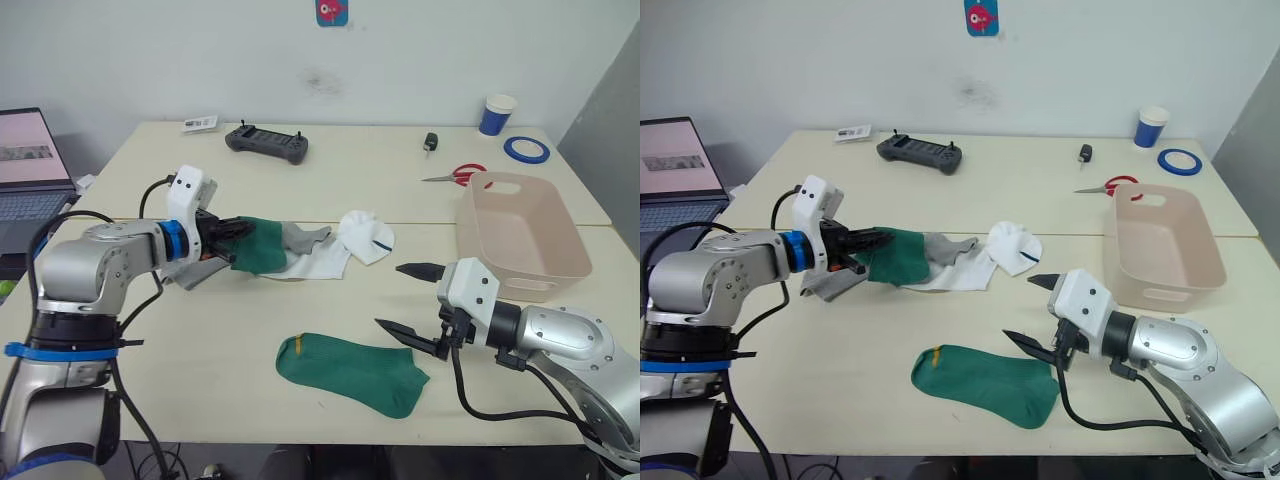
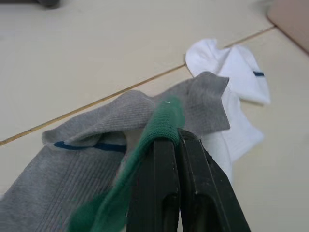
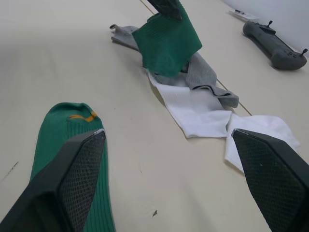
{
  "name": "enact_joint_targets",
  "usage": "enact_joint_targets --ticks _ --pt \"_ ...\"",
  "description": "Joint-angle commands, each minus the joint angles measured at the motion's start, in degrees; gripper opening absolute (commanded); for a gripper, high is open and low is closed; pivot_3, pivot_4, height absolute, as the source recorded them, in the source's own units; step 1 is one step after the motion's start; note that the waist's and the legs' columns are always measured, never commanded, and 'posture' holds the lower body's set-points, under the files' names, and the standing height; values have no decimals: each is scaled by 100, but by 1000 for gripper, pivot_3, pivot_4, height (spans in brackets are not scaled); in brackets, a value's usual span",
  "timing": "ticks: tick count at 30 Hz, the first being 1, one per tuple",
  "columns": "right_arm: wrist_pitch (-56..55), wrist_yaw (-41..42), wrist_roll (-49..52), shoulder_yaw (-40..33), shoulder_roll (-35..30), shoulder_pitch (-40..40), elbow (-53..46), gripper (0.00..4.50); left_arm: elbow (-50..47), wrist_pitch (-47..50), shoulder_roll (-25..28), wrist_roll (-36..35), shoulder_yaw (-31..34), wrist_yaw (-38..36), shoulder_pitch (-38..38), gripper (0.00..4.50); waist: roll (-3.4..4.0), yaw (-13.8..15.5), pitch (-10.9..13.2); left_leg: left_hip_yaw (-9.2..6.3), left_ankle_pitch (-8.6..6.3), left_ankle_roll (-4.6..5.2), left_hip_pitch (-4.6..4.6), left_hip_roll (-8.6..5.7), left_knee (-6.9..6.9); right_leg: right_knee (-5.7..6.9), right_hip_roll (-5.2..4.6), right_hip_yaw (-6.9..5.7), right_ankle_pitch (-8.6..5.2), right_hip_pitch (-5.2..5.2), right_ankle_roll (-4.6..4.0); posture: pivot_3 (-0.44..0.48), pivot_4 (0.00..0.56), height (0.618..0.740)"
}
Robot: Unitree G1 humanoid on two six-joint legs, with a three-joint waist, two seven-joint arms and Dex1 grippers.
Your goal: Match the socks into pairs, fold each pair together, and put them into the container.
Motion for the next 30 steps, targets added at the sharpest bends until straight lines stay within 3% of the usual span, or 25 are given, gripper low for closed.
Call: enact_joint_targets --ticks 1,4,7,13,16,20,23,30 --pt "-103 -3 -19 -42 -4 36 -148 4500 -104 52 346 -51 177 -390 -140 50 0 -15 0 0 0 0 0 0 0 1 0 0 0 0 0 0 150 740" --pt "-116 -19 -25 -27 18 63 -150 4500 -741 502 445 -427 145 -673 187 50 0 -28 0 3 -1 2 0 -1 -2 0 0 5 0 -1 1 0 150 740" --pt "-132 -33 -58 21 39 43 -115 4500 -1089 922 -185 -714 312 -148 286 50 -1 1 0 2 -1 3 -2 -3 1 0 -2 8 -1 1 1 0 150 740" --pt "-80 -1 -57 -47 -39 84 -148 4500 -1661 2063 -2458 -1673 1125 1572 319 50 -10 12 2 -4 5 9 -6 -2 9 3 -2 2 1 4 2 0 150 740" --pt "-22 17 -51 -217 -166 128 -142 4500 -1987 2376 -3560 -2007 1148 2202 475 50 -14 15 0 0 6 8 -6 -4 14 2 -5 3 7 7 13 0 150 740" --pt "52 94 4 -507 -423 295 -163 4500 -1870 2418 -4656 -2145 1220 2952 458 50 -15 24 0 8 7 6 -4 -6 15 0 -6 8 12 6 19 0 150 740" --pt "85 169 -8 -729 -645 474 -168 4500 -1716 2053 -5034 -1852 982 3204 560 50 -15 25 0 10 7 6 -2 -5 15 1 -4 7 11 8 19 0 150 740" --pt "30 308 -82 -1007 -1010 843 -219 4500 -1548 1019 -5033 -892 -26 3260 1399 50 -14 34 -1 22 9 4 2 -9 15 0 -2 17 11 11 19 0 150 740"
